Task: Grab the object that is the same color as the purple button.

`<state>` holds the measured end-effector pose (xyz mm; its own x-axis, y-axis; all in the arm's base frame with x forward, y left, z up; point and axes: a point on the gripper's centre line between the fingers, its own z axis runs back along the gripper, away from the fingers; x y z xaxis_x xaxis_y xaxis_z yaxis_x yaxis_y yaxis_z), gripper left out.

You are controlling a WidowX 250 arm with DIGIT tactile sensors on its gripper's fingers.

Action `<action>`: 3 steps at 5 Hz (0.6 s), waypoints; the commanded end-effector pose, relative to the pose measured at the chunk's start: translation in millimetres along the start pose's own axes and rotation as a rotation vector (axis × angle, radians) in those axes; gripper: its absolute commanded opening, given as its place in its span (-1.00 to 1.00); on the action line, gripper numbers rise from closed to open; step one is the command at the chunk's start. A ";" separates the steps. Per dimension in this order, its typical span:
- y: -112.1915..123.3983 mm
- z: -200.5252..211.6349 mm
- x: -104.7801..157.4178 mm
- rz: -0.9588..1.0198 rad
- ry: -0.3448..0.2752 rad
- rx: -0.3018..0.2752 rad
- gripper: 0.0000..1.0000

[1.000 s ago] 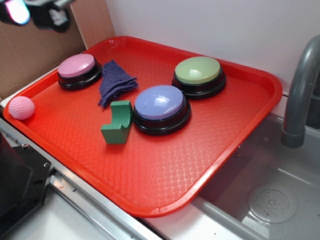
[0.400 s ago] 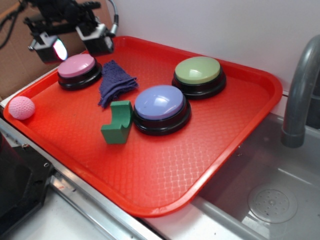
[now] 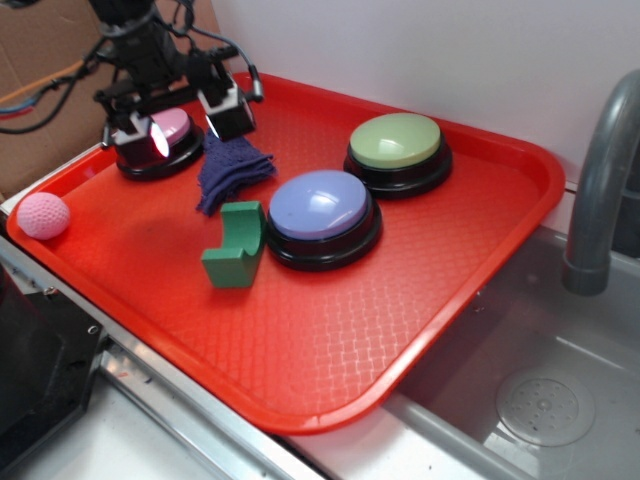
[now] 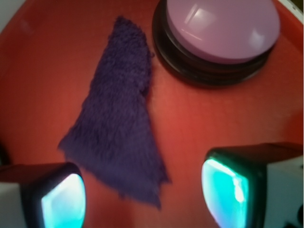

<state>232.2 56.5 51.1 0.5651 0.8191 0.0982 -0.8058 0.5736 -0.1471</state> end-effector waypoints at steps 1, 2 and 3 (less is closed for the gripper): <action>-5.8 -22.9 19.7 0.032 -0.017 -0.025 1.00; -8.3 -27.9 21.7 0.032 -0.020 -0.023 1.00; -9.9 -33.1 23.3 0.042 -0.028 -0.013 -1.00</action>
<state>259.2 62.0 18.3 0.5376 0.8372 0.1000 -0.8240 0.5468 -0.1486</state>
